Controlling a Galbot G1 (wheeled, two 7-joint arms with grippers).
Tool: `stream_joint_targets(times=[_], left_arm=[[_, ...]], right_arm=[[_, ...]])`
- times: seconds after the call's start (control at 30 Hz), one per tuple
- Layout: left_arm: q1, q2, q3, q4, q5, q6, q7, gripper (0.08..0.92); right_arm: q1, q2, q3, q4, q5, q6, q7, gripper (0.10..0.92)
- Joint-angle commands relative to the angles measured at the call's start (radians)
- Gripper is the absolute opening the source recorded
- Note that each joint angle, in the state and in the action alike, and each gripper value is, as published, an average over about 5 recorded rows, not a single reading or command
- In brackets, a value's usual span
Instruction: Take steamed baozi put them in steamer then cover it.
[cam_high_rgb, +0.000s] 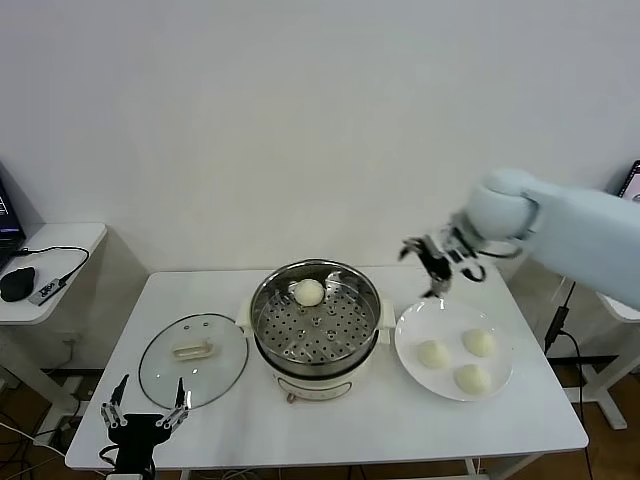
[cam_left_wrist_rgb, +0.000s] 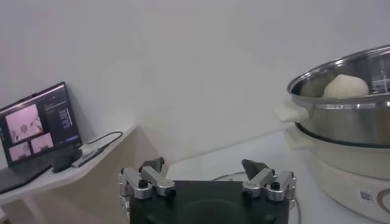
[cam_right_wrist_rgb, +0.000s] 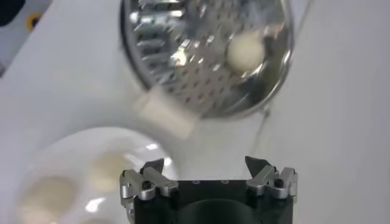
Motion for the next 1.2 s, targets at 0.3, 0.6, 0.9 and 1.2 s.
stream_joint_targets(times=[0.3,0.6,0.9,1.2], left_arm=[[0.0,-0.009,-0.004,0.012,0.007,0.002,0.004,0.823],[0.001,-0.008,-0.023,0.019,0.007,0.002,0.006,0.823],[0.005,-0.008,-0.034,0.017,0.013,0.0,0.008,0.823],[0.006,-0.011,-0.04,0.019,0.013,-0.001,0.007,0.823]], right_arm=[[-0.458,-0.056,0.257,-0.072,-0.172,-0.077,0.052,0.823],[-0.534,0.056,0.294,-0.179,-0.194,-0.078,0.059,0.823],[-0.566,0.143,0.318,-0.243,-0.204,-0.077,0.074,0.823],[-0.575,0.198,0.323,-0.303,-0.226,-0.081,0.072,0.819]])
